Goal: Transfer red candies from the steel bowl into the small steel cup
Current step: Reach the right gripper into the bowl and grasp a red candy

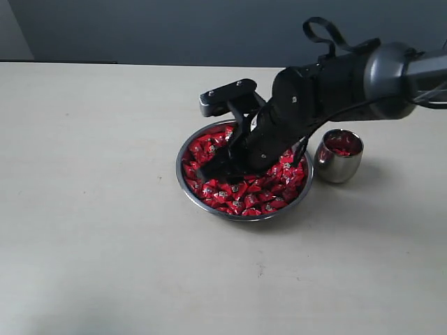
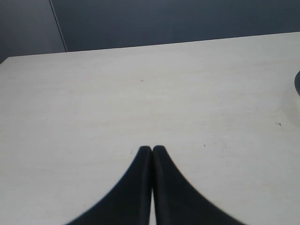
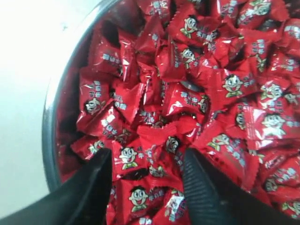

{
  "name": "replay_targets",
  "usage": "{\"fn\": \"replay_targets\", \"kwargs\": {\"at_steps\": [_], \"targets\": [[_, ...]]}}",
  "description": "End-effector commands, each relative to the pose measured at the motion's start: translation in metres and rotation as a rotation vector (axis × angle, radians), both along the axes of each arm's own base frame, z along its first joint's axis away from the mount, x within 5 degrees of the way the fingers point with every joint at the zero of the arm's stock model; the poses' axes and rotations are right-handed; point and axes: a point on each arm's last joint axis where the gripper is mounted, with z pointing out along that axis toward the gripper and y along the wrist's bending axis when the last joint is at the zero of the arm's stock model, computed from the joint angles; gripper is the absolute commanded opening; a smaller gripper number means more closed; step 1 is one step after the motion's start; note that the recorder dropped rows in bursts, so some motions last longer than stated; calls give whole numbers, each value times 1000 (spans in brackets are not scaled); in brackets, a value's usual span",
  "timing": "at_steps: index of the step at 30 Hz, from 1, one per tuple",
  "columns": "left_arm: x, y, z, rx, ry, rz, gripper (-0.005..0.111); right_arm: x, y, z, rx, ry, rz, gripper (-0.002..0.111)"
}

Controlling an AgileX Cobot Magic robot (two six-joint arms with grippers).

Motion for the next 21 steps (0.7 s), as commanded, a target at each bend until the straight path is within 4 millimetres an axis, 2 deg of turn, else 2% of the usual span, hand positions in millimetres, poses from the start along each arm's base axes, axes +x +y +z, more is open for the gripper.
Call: {"fn": "replay_targets", "kwargs": {"at_steps": [1,5,9,10,14,21], "targets": [[0,0,4,2,-18,-8,0,6,7,-17,-25,16,13,46],[0,0,4,2,-18,-8,0,10,10,-30,-37,23,12,36],[0,0,4,2,-18,-8,0,11,10,-29,-46,7,25,2],[0,0,4,2,-18,-8,0,10,10,-27,-43,4,26,0],[0,0,4,2,-18,-8,0,9,8,-5,-12,-28,28,0],[0,0,4,2,-18,-8,0,3,-8,52,-8,-139,48,0]]}}
